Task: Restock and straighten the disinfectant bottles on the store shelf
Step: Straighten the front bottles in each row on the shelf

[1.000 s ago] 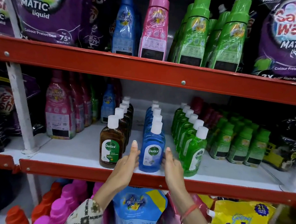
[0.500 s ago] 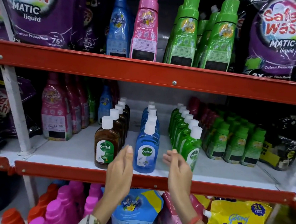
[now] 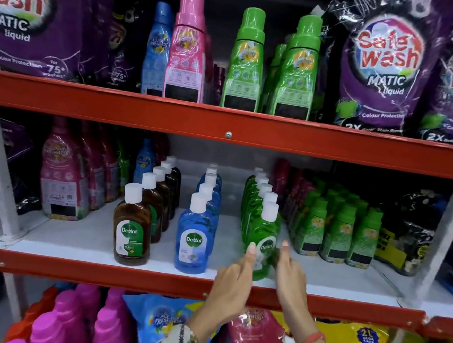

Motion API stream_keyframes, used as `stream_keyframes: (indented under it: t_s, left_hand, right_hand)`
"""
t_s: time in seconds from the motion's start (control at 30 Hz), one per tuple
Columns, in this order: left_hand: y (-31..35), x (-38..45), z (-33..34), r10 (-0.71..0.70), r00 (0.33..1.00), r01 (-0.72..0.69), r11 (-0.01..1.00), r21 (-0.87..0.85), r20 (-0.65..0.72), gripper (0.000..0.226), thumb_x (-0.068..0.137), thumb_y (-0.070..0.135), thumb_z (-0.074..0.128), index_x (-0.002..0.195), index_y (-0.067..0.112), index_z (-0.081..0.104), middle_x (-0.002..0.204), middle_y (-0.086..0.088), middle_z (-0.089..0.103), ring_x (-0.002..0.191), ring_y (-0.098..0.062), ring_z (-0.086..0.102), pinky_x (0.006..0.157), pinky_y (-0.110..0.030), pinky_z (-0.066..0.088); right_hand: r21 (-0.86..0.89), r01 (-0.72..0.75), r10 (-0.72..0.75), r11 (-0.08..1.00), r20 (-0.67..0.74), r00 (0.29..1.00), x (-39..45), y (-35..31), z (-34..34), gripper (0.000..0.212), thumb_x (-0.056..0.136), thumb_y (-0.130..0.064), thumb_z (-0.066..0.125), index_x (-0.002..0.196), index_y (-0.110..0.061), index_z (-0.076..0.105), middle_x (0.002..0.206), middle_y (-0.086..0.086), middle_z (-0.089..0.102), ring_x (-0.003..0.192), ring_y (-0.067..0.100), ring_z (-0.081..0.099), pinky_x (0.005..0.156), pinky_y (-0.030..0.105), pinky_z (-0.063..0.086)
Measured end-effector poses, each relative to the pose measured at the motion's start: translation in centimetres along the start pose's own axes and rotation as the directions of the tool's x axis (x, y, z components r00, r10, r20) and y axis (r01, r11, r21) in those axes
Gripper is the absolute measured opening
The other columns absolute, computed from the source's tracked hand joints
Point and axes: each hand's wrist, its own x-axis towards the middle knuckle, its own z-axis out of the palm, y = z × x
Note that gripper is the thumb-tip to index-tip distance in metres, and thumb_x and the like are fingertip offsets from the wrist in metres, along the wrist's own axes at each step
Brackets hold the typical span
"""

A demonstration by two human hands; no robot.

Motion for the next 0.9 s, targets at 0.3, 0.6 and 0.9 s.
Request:
stream_keyframes:
  t_s: [0.3,0.6,0.9]
  left_hand:
    - [-0.4,3.4,-0.6,-0.2,0.974,0.227,0.865,-0.447,0.107,0.076,0.096,0.051,0.006,0.133,-0.001,0.047,0.139,-0.021,0.053,0.126,-0.026,0.052,0.074,-0.004,0.045]
    - [-1.7,3.8,-0.2,-0.156,0.981,0.189,0.884,-0.428,0.112,0.107,0.067,0.088,0.018,0.135,0.012,0.051,0.14,-0.008,0.055,0.097,0.004,0.061,0.093,-0.011,0.045]
    - [-2.1,3.4,-0.4,-0.161,0.982,0.187,0.899,-0.396,0.098,0.128,0.048,0.103,0.02,0.132,0.013,0.054,0.137,-0.004,0.058,0.125,-0.016,0.054,0.116,-0.043,0.033]
  right_hand:
    - [-0.075,0.083,-0.097,0.994,-0.213,0.972,0.4,1.4,-0.6,0.064,0.1,-0.043,0.033,0.044,-0.012,0.034,0.044,0.005,0.043,0.05,0.024,0.043,0.05,0.034,0.028]
    - [-0.126,0.064,-0.09,0.99,-0.22,0.971,0.8,2.0,-0.9,0.066,0.099,-0.044,0.035,0.067,0.004,0.066,0.066,0.019,0.069,0.067,0.03,0.061,0.069,0.041,0.05]
    - [-0.081,0.058,-0.073,0.995,-0.202,0.977,0.5,1.9,-0.9,0.065,0.097,-0.047,0.038,0.08,0.008,0.069,0.078,0.023,0.074,0.08,0.035,0.071,0.081,0.049,0.055]
